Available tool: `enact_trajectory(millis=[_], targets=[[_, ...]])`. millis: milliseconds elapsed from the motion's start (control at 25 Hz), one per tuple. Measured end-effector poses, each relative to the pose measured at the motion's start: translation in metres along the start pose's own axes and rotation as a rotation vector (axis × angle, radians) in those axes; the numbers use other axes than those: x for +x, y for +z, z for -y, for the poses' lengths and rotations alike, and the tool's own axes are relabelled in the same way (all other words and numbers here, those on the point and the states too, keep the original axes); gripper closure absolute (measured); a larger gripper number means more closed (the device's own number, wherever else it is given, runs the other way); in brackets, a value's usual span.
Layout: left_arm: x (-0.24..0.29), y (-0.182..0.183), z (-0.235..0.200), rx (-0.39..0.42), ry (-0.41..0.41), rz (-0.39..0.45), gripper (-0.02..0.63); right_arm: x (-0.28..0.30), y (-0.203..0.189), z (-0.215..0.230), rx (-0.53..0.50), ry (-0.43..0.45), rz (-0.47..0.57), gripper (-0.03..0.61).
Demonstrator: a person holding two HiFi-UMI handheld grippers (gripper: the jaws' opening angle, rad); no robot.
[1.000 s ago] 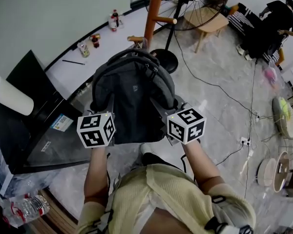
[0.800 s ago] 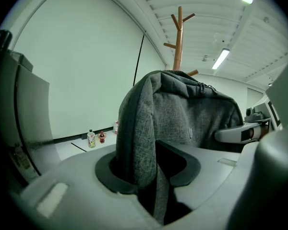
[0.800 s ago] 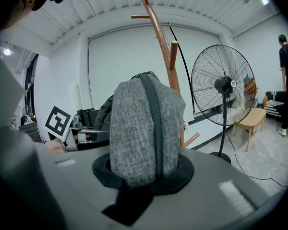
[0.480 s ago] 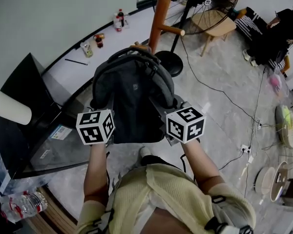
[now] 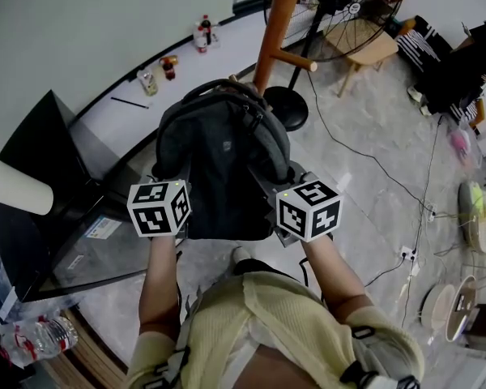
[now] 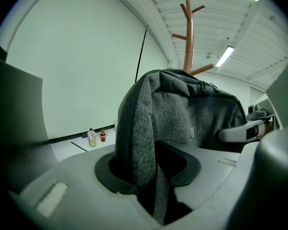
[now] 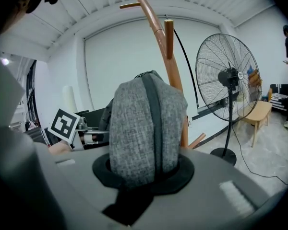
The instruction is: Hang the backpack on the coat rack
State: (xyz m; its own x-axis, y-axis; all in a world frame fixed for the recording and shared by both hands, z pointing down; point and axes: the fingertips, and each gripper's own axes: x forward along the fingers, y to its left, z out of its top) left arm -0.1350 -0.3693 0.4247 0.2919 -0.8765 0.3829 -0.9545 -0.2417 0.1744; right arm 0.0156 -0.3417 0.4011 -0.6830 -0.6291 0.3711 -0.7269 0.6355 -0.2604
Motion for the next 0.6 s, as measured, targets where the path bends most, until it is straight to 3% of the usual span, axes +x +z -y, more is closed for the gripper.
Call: enact_trajectory(millis=[600], targets=[[0.028, -0.011, -0.006, -0.014, -0.032, -0.021, 0.469, 0.014, -0.01, 0.009, 0.013, 0.014, -0.045, 0.474]])
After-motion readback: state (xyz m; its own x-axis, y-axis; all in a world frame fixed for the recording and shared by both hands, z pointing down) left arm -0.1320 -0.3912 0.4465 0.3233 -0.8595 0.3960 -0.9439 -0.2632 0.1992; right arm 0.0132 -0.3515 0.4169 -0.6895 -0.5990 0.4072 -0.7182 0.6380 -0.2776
